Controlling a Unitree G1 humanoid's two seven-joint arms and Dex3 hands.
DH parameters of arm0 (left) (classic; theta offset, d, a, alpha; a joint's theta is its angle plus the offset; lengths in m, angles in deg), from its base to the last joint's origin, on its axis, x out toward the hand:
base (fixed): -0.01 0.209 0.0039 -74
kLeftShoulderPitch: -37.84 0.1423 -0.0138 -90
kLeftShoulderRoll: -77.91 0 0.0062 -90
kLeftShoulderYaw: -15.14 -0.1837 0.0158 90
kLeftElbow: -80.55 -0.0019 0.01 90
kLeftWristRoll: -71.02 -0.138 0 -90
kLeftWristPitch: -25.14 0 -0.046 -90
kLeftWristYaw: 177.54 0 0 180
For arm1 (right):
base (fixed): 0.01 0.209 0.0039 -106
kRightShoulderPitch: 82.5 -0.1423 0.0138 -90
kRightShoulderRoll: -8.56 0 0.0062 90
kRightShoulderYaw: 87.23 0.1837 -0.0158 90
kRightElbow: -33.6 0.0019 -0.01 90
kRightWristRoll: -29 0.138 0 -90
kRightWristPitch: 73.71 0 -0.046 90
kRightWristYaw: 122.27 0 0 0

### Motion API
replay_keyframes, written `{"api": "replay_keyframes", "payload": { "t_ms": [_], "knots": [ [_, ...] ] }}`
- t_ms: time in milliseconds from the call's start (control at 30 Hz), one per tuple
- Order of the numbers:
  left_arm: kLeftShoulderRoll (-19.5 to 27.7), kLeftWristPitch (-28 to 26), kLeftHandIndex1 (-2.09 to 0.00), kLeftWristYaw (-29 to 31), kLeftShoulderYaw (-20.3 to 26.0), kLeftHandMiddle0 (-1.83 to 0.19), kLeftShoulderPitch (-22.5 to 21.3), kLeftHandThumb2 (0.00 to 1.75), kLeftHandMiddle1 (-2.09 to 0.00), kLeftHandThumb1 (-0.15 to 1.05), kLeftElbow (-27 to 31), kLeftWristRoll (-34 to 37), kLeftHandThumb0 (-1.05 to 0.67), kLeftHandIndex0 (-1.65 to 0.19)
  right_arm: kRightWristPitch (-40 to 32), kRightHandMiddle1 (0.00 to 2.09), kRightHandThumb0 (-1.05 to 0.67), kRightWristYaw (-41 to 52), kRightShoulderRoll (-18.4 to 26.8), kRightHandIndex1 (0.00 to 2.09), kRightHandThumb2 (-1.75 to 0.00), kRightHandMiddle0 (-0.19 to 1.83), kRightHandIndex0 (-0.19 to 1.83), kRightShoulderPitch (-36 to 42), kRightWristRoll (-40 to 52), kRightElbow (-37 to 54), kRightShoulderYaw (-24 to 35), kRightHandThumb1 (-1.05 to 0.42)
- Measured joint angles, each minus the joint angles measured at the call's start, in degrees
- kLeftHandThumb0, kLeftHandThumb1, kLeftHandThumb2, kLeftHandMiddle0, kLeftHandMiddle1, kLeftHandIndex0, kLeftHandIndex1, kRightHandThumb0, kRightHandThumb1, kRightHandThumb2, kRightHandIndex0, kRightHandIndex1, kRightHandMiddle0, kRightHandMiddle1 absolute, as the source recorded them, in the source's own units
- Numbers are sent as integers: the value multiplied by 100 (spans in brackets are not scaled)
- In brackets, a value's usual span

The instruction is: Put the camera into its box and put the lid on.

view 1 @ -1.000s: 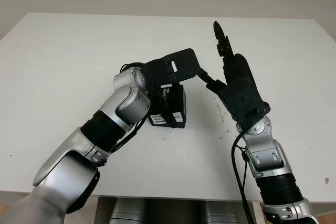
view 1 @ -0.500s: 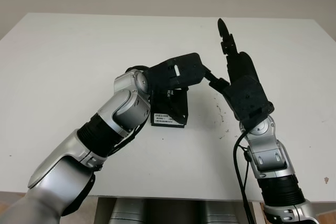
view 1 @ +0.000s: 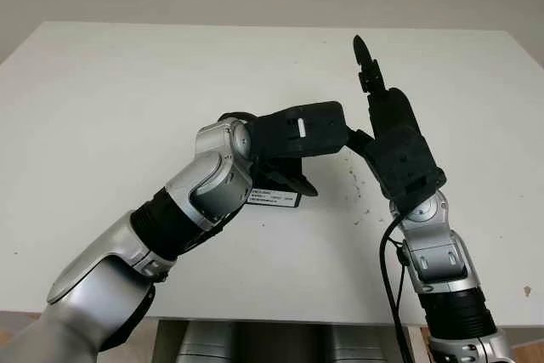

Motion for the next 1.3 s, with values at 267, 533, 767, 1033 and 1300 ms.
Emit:
{"api": "replay_keyframes", "payload": {
  "t_ms": [267,533,767,1033,1300],
  "knots": [
    [784,2264,-24,-465,-250,19,375,6,-116,104,209,-952,-53,-3,6,6,-48,20,29,7,-17,3,-4,2,-14,-8,2,-105],
    [979,3133,-15,-554,-157,11,663,9,-67,105,257,-1789,-55,-4,-1,6,-48,70,36,6,-17,4,-4,6,-15,-10,5,-105],
    [941,3431,-7,-1156,721,-1,1295,28,-16,105,411,-1481,-71,1,72,6,-48,45,74,7,-15,3,-2,103,-40,7,18,-105],
    [588,4152,-3,-2528,2147,9,2319,37,-4,105,554,-142,-72,9,-1,4,-49,22,-19,5,-18,1,-5,187,39,24,83,-105],
    [-117,4578,-4,-3475,3240,11,3285,35,-5,105,384,1271,-73,13,-1,5,-49,78,-69,6,-20,1,-4,212,341,24,182,-105]
  ]
}}
